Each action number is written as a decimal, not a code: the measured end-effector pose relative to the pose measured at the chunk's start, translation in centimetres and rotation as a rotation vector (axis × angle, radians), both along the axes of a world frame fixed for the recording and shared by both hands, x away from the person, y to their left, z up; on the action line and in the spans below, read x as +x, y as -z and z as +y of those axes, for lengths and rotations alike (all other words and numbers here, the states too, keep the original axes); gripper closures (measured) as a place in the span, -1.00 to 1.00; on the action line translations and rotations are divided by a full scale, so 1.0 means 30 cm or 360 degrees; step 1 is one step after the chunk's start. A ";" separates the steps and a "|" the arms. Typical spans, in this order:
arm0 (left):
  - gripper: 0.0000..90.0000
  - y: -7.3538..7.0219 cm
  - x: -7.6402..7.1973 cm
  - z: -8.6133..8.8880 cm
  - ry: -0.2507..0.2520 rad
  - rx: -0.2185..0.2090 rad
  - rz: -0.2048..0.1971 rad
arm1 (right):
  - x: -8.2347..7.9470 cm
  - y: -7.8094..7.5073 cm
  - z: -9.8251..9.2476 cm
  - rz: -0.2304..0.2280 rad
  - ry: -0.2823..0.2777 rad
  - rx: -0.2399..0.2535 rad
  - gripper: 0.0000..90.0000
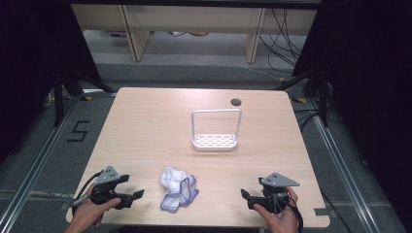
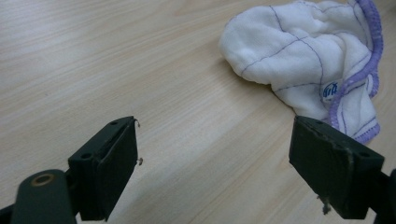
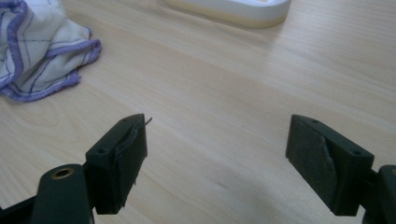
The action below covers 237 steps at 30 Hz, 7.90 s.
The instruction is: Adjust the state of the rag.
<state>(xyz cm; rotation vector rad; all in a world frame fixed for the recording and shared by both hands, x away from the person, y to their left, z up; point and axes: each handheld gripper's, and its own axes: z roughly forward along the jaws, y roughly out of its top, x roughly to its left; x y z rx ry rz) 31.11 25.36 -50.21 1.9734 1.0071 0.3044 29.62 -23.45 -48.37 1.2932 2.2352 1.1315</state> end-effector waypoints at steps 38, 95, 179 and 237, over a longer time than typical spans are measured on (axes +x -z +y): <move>-0.62 -0.017 -0.053 -0.058 0.0109 -0.0062 0.0030 | 0.025 -0.057 0.149 -0.0058 -0.0240 0.0003 -0.31; 0.88 -0.247 -0.114 -0.269 0.0622 -0.0063 -0.0298 | 0.044 -0.243 0.356 -0.0259 -0.0728 -0.0045 0.99; 0.93 -0.054 0.208 -0.408 0.0424 -0.0208 0.0134 | 0.275 -0.050 0.071 0.0038 -0.0283 -0.0454 1.00; 0.80 0.026 0.064 -0.454 0.0441 -0.0037 0.0234 | -0.004 0.048 0.319 0.0294 -0.0590 -0.0302 0.62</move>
